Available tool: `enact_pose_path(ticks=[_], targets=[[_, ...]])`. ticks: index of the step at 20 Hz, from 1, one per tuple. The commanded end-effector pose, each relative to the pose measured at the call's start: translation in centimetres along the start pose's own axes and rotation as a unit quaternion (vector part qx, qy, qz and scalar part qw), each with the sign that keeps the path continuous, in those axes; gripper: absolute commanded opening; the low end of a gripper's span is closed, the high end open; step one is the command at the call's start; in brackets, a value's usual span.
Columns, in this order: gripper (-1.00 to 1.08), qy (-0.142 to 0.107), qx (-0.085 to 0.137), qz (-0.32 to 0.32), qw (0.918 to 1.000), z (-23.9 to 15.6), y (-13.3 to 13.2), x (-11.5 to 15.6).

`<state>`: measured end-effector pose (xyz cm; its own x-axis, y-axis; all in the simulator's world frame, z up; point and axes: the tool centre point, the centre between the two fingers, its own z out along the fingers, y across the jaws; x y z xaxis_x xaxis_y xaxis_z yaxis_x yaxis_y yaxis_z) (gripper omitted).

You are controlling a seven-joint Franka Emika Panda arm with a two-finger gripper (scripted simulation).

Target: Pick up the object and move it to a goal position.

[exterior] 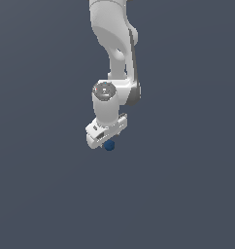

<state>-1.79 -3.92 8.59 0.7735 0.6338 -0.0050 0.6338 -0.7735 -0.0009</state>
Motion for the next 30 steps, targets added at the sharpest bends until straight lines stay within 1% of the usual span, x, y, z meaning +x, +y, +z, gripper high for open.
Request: enact_pose_path(ticks=[1,6,11,21,26,27,30], targets=[[1.00,0.001,0.000,-0.014,0.9999,0.3,0.0,-0.1],[1.00,0.002,-0.001,-0.025,0.9997,0.5,0.1,-0.1],[1.00,0.002,0.000,-0.023,0.9997,0.8,0.1,-0.2],[1.00,0.002,0.000,-0.026,0.9997,4.8,0.0,-0.2],[1.00,0.002,-0.001,-0.026,0.9997,5.5,0.1,-0.1],[-1.00,0.002,-0.001,-0.026,0.9997,5.5,0.1,-0.1],[-1.00,0.002,-0.001,-0.026,0.9997,5.5,0.1,-0.1]])
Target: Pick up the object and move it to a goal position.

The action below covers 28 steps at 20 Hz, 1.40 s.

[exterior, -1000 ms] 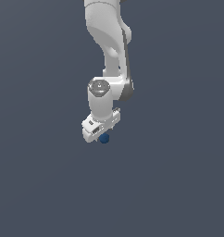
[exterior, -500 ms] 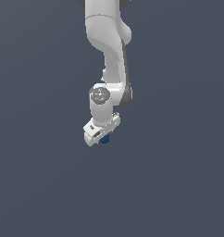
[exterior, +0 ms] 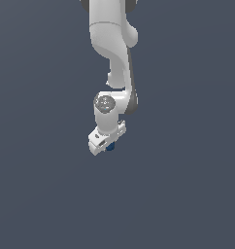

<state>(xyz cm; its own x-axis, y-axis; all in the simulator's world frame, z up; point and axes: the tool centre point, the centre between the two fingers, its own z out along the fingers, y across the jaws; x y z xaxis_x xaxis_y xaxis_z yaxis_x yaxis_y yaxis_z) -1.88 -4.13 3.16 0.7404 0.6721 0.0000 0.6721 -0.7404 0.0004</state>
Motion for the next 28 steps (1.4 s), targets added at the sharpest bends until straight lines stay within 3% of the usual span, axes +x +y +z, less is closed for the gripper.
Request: enact_pose_path(ticks=[1,15,28], targets=[[-1.00,0.000,0.000,0.000,1.0000,0.1,0.0,0.0],[-1.00,0.000,0.000,0.000,1.0000,-1.4,0.1,-0.8],[-1.00,0.000,0.000,0.000,1.0000,-10.1,0.9,-5.6]])
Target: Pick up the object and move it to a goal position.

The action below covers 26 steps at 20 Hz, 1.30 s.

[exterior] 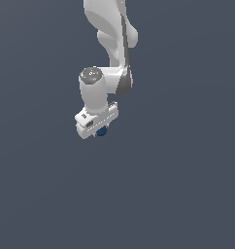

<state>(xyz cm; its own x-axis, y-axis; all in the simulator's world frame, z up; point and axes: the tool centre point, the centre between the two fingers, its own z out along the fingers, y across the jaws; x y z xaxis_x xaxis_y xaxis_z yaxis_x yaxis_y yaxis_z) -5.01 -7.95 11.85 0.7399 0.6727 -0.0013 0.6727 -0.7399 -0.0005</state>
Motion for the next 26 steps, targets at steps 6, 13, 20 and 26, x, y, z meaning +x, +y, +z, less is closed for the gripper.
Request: enact_pose_path(ticks=[6,13,20,26], targets=[[-1.00,0.001,0.000,0.000,1.0000,-7.4,0.7,-4.0],[-1.00,0.002,0.000,0.000,1.0000,-13.5,1.3,-7.2],[-1.00,0.001,0.000,0.000,1.0000,-17.5,1.9,-9.2],[-1.00,0.001,0.000,0.000,1.0000,-18.7,2.2,-9.8]])
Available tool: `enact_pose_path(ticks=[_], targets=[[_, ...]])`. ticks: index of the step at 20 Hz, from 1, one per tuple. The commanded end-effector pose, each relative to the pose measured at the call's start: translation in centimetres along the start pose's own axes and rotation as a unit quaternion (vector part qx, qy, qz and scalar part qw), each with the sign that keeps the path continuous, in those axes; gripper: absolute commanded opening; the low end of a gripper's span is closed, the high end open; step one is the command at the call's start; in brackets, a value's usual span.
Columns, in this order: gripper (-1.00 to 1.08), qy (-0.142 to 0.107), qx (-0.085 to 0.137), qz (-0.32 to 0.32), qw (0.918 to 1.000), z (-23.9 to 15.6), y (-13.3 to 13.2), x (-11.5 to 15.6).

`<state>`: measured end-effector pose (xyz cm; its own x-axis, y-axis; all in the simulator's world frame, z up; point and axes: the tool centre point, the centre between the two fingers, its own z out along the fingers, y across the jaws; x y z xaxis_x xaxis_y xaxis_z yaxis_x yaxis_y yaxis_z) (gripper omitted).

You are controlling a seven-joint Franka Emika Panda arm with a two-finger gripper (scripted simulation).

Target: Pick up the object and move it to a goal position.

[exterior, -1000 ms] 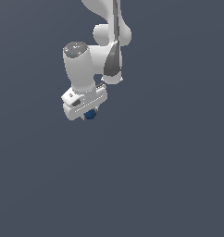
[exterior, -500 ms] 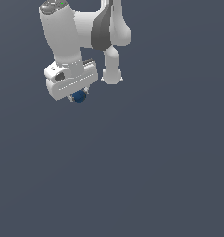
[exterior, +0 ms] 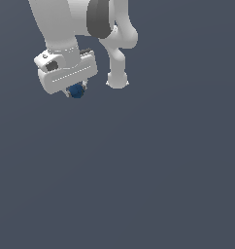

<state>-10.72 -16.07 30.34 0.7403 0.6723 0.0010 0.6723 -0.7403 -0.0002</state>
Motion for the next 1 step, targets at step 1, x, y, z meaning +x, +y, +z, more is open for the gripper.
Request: enact_pose_path(ticks=[1], targets=[[-1.00,0.000,0.000,0.000,1.0000,-0.27,0.04,-0.11]])
